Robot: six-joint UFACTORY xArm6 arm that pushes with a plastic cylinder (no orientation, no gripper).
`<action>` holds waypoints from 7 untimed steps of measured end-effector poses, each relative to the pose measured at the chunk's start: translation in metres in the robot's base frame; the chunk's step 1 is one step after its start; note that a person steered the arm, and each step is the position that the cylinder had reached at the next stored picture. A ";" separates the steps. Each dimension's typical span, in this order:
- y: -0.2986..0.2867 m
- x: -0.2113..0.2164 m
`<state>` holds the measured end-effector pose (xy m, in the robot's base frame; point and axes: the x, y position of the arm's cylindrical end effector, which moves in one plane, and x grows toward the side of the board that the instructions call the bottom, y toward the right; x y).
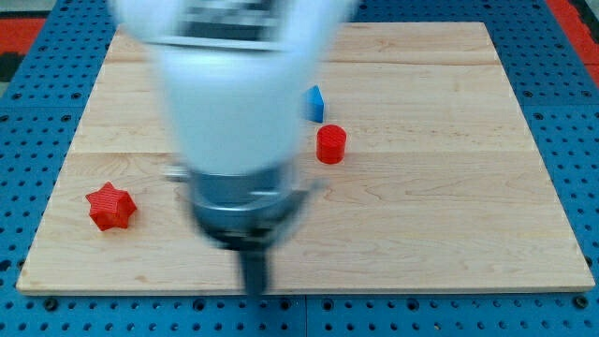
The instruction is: Move the yellow heart diagonal to the red circle
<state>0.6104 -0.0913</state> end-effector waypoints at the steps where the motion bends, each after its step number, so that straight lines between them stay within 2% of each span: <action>1: -0.064 -0.018; 2: -0.043 -0.050; 4: 0.081 -0.073; 5: 0.100 -0.072; 6: 0.030 -0.064; 7: 0.022 -0.075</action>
<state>0.5353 -0.0695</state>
